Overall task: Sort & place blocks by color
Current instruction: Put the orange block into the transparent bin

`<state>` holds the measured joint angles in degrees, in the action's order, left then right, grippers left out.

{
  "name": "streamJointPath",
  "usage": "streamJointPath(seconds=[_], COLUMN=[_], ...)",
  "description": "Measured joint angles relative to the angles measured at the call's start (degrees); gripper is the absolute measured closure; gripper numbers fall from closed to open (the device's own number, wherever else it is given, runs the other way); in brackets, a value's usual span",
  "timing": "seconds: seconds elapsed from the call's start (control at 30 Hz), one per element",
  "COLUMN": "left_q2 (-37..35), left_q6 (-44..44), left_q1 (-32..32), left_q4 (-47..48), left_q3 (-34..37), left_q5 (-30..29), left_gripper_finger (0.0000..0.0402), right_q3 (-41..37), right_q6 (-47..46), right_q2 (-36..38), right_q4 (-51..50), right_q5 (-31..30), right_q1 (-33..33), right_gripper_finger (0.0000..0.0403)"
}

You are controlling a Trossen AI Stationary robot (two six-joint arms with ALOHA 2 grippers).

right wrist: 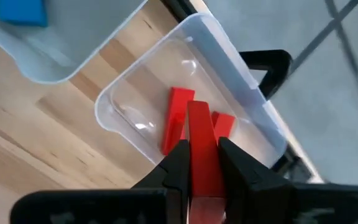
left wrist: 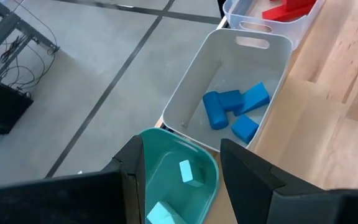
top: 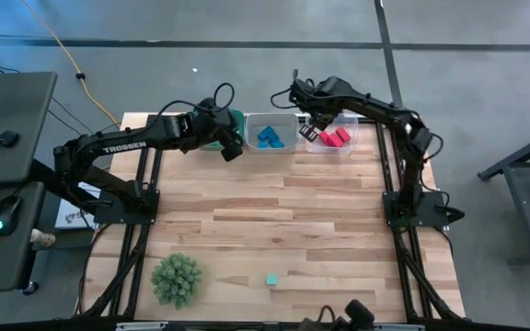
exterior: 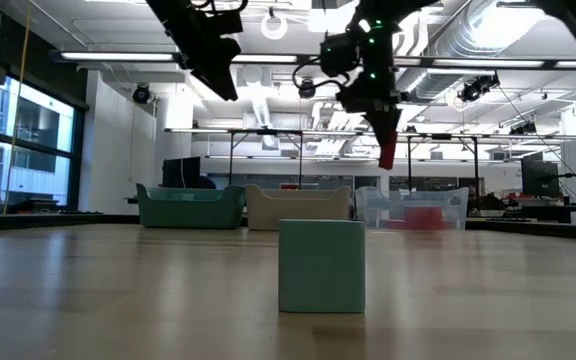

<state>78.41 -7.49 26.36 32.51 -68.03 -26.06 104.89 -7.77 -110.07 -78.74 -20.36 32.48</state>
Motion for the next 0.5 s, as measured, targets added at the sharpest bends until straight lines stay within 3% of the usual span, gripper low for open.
streamJointPath(seconds=[0.2,0.5], left_q2=[0.00,0.00], left_q6=[-0.13,-0.04], left_q1=[0.64,0.64], left_q4=[-0.01,-0.04], left_q3=[0.00,0.00], left_q5=[0.07,0.07], left_gripper_finger=[0.0273,0.0273], right_q3=[-11.23,-31.34], right_q6=[-2.81,-12.99], right_q2=[6.77,14.88], right_q4=[11.66,36.05], right_q5=[4.50,6.48], right_q1=[3.02,5.56], right_gripper_finger=[0.0363,0.0363])
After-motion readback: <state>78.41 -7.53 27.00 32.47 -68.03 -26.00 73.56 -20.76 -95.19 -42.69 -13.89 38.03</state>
